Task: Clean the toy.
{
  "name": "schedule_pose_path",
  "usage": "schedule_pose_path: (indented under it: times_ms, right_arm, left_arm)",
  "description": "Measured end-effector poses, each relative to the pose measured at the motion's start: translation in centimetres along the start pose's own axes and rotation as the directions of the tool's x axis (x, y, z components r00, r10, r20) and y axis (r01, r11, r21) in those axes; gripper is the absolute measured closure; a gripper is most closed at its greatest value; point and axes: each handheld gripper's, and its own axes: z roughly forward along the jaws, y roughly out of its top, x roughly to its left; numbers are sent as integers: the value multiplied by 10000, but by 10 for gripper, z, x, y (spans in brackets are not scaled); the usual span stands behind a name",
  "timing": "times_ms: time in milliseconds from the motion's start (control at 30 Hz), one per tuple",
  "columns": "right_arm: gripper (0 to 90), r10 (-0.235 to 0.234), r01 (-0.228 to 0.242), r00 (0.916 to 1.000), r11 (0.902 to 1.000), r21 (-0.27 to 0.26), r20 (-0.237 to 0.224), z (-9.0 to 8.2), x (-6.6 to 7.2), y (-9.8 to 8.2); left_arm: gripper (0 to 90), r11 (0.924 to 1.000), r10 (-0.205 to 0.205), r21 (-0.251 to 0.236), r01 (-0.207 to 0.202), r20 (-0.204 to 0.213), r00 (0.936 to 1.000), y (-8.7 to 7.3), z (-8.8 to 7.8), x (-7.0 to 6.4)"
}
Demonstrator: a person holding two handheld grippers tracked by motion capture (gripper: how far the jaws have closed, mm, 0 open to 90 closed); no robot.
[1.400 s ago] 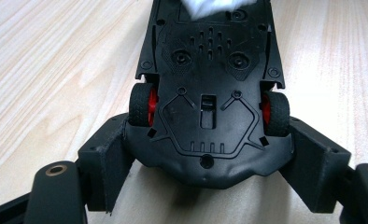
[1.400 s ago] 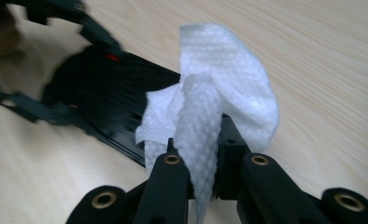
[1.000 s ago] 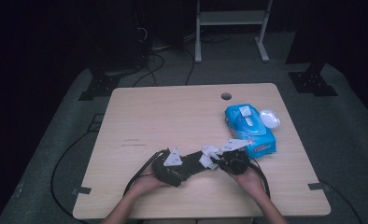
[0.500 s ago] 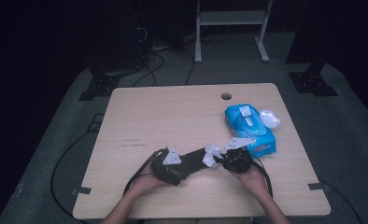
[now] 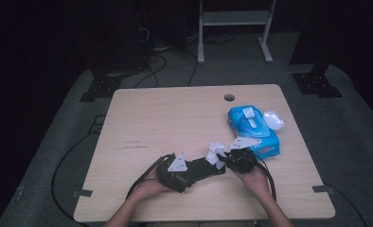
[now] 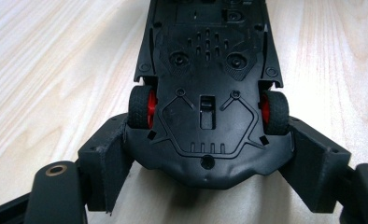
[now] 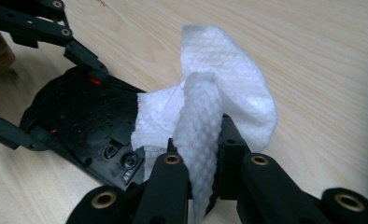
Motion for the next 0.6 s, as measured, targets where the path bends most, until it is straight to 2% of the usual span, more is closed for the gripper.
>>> schedule_pose_path:
  times_ms: [133,233,333,433,500,567,600]
  right_arm:
    - [837,60,-61,10000,9998,209,37,0,-2,-3]
    - [838,-31,34,10000,9998,219,-94,0,4,-2]
    - [837,-117,126,9981,9998,153,-609,6,17,2]
    - [838,-501,524,9912,9985,155,-1223,16,37,5]
    - [837,-954,996,9871,9947,267,-1287,18,44,8]
    - [837,-886,929,9884,9953,291,-1230,17,41,8]
    - [837,-684,722,9916,9969,303,-1097,14,35,7]
  left_arm:
    - [237,9996,-289,-18,289,-103,9995,-1,-1,3]
    - [237,9992,-402,21,403,-200,9990,-2,-1,5]
    - [236,9991,-436,-4,436,-209,9988,-2,-1,5]
    - [237,9991,-420,16,421,-240,9988,-2,-1,5]
    - [237,9990,-436,20,436,-227,9988,-3,-2,5]
    - [237,9989,-459,24,460,-220,9987,-4,-3,7]
    - [237,9988,-484,-3,484,-227,9986,-4,-3,8]
